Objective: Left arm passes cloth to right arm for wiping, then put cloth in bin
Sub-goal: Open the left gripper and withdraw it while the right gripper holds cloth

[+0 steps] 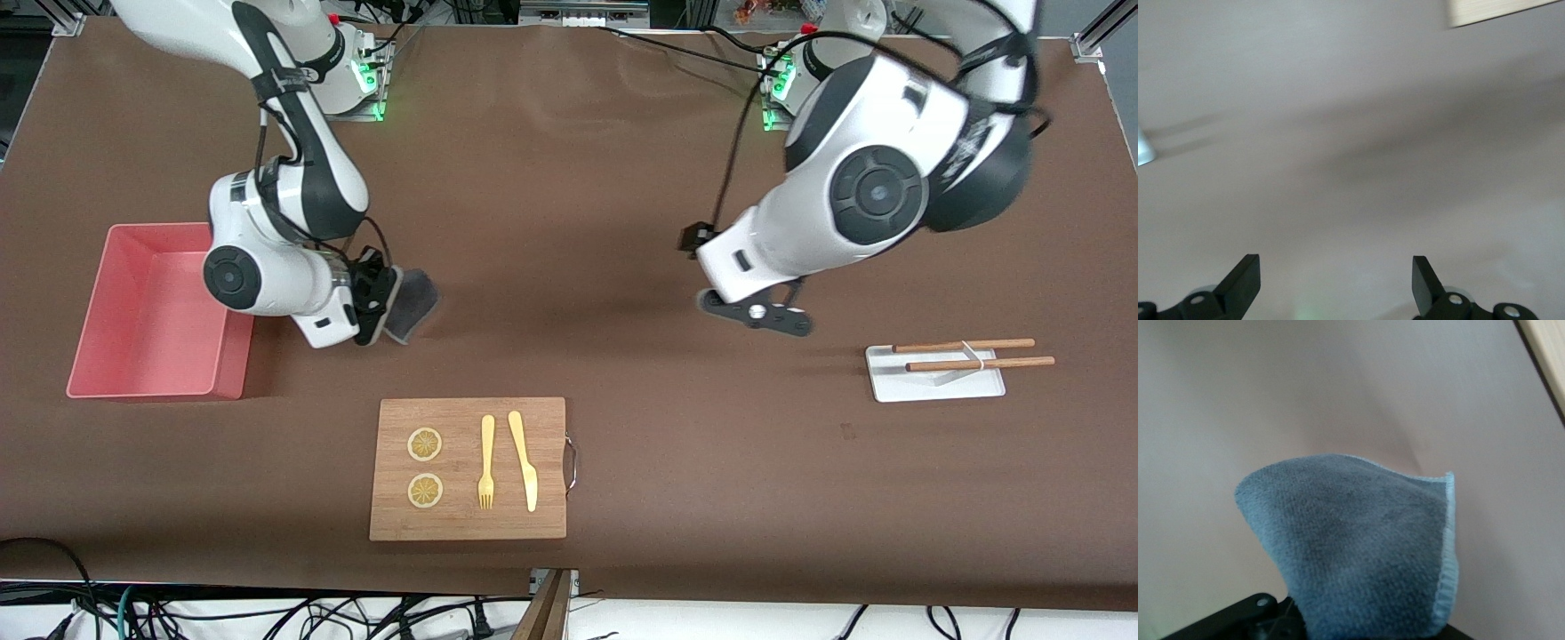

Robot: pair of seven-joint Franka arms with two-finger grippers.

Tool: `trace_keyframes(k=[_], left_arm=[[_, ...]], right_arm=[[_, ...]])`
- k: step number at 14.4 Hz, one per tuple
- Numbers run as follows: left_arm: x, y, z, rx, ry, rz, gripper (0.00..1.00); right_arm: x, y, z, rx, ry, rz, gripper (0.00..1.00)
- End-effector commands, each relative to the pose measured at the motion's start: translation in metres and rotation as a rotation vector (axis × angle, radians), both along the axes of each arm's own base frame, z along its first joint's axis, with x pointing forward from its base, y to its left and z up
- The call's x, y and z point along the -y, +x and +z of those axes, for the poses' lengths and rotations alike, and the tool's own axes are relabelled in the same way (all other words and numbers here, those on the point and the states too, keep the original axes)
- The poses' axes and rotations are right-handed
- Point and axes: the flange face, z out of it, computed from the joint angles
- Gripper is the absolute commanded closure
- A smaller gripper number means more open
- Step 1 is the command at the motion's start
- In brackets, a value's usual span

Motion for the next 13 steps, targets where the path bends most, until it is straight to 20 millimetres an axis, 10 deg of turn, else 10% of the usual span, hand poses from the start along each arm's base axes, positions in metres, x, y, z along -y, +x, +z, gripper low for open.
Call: trace_keyframes(k=[1,4,7,9,13], left_arm=[[-0.085,0.015,0.005,-0.037,0.081,0.092,0.0],[-0.149,0.029,0.014,0.03,0.224,0.158,0.0],[-0.187,0.042,0.011,0.067,0.215,0.211,0.0],[-0.223,0.042,0.009,0.103,0.132,0.148,0.0],[-0.234,0.008,0.022,0.267,0.096,0.078,0.0]], right_arm=[[0.063,-0.003,0.006,-0.015,-0.077,-0.044,1.0],[0.122,0.0,-0.005,-0.04,-0.145,-0.076,1.0],[0.127,0.003,-0.045,-0.062,-0.16,-0.094,1.0],[0.107,0.01,-0.07,-0.02,-0.157,-0.108,1.0],[0.043,0.024,-0.097,0.062,-0.147,-0.148,1.0]])
